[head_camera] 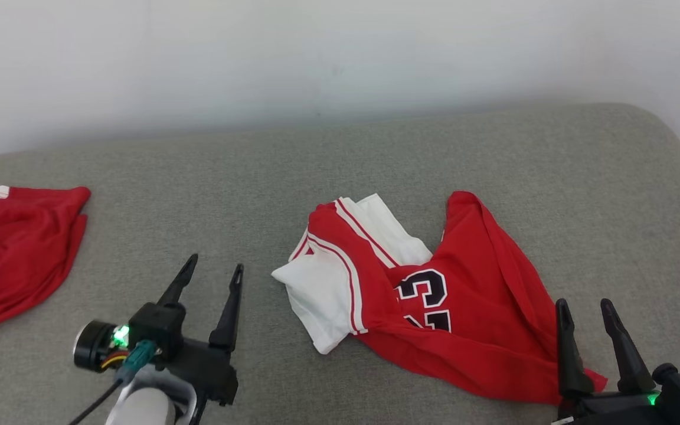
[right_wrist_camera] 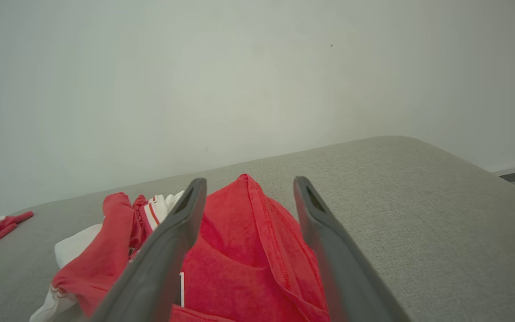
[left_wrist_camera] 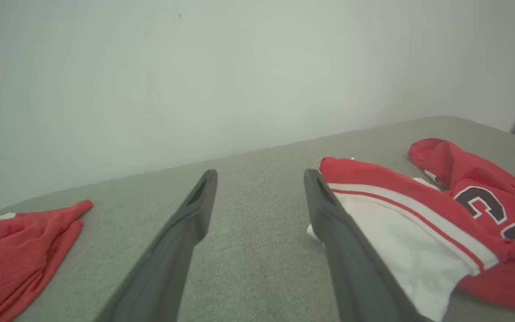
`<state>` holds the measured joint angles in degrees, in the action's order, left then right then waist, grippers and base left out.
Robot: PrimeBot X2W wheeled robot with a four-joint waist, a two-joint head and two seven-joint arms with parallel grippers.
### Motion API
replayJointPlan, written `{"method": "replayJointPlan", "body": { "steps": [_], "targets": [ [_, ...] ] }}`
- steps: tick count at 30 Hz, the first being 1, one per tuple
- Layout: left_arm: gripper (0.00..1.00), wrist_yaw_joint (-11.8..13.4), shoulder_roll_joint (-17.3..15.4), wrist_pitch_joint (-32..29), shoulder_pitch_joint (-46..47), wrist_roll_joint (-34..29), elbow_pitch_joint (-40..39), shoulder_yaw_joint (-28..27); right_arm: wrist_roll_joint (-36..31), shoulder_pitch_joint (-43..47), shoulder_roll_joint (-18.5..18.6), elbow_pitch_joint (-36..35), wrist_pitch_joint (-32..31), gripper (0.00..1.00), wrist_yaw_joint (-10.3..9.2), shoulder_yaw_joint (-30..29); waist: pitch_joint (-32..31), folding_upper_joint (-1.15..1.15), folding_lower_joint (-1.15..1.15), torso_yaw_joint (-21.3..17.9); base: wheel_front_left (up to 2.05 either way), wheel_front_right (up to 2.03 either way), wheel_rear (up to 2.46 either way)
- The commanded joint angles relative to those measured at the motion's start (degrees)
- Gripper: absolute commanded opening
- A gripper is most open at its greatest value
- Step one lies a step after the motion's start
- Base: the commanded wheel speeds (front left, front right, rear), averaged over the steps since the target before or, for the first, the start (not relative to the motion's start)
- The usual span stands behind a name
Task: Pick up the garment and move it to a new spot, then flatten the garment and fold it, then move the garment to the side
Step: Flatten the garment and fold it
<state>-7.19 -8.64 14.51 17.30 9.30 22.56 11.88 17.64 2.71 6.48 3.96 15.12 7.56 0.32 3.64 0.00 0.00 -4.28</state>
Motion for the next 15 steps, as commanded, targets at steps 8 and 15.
{"method": "replayJointPlan", "body": {
  "steps": [8, 15],
  "targets": [
    [1.00, -0.26, -4.50, -2.89, 11.97, 6.81, 10.03, 12.86, 0.14, -3.03, -0.80, 1.77, 0.02, 1.00, -0.15, 1.70, 5.52, 0.00, 0.00, -7.30, 0.00, 0.00, 0.00],
    [1.00, -0.22, -7.47, -6.48, 17.26, 13.60, 17.65, 20.30, 0.48, -4.31, -1.08, 2.77, 0.02, 1.00, -0.15, 1.62, 7.10, 0.00, 0.00, -9.87, 0.00, 0.00, 0.00]
  ]
}}
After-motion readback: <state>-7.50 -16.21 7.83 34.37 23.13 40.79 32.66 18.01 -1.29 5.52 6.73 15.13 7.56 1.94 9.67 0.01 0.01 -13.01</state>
